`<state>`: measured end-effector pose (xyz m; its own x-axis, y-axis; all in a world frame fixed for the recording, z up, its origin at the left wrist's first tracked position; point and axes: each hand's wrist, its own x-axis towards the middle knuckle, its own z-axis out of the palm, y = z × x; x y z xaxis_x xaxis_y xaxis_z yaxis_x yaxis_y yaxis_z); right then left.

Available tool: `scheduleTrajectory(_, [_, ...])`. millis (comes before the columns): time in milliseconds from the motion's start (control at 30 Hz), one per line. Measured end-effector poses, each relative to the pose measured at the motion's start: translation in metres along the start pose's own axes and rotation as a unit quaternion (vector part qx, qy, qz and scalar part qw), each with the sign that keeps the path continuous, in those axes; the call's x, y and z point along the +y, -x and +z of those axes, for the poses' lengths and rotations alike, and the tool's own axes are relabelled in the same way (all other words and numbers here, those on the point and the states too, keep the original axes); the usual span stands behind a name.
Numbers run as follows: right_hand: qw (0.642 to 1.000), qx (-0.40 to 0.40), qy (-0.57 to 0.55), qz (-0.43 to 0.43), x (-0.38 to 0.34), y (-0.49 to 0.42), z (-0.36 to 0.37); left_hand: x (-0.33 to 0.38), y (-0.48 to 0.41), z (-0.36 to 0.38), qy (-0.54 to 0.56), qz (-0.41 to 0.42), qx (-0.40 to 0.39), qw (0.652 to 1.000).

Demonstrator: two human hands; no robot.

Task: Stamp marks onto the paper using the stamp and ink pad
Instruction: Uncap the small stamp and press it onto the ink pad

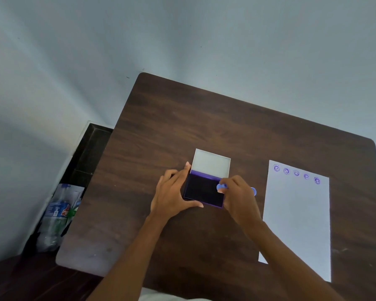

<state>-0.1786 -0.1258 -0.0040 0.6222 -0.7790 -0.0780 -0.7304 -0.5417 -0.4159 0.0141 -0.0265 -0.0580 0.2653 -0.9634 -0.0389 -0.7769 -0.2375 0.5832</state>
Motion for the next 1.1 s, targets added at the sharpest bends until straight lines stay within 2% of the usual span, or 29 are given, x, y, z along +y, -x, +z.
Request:
scheduleTrajectory(133, [0.998, -0.008, 0.035, -0.054, 0.001, 0.007, 0.008, 0.001, 0.000, -0.001, 0.000, 0.014, 0.013, 1.000])
scheduleTrajectory(433, [0.997, -0.002, 0.015, -0.077, 0.009, 0.003, 0.015, 0.000, -0.001, 0.001, -0.010, 0.024, 0.020, 0.999])
scheduleTrajectory(567, [0.999, 0.015, -0.021, -0.047, -0.001, 0.007, 0.012, 0.004, 0.001, -0.003, -0.011, 0.016, 0.015, 1.000])
scheduleTrajectory(700, [0.995, 0.037, -0.079, 0.040, -0.008, 0.015, 0.011, 0.005, 0.001, -0.005, -0.008, 0.007, 0.011, 1.000])
scheduleTrajectory(833, [0.994, 0.025, -0.076, 0.075, -0.006, 0.036, 0.017, 0.004, 0.001, -0.002, -0.007, 0.001, 0.006, 1.000])
scheduleTrajectory(933, [0.986, 0.019, -0.122, 0.111, -0.011, 0.037, 0.017, 0.003, 0.001, 0.000, -0.008, 0.004, 0.010, 1.000])
scheduleTrajectory(967, [0.990, 0.027, -0.107, 0.085, -0.012, 0.036, 0.020, 0.003, 0.001, 0.001, -0.008, 0.007, 0.013, 1.000])
scheduleTrajectory(1033, [0.992, 0.038, -0.094, 0.079, -0.011, 0.038, 0.023, 0.002, 0.001, 0.001, -0.007, 0.011, 0.015, 1.000])
scheduleTrajectory(1067, [0.992, 0.027, -0.073, 0.103, -0.012, 0.038, 0.023, 0.002, 0.001, 0.001, -0.007, 0.013, 0.016, 1.000])
scheduleTrajectory(1100, [0.993, 0.028, -0.087, 0.078, -0.010, 0.040, 0.025, 0.001, 0.000, 0.001, -0.007, 0.015, 0.015, 1.000])
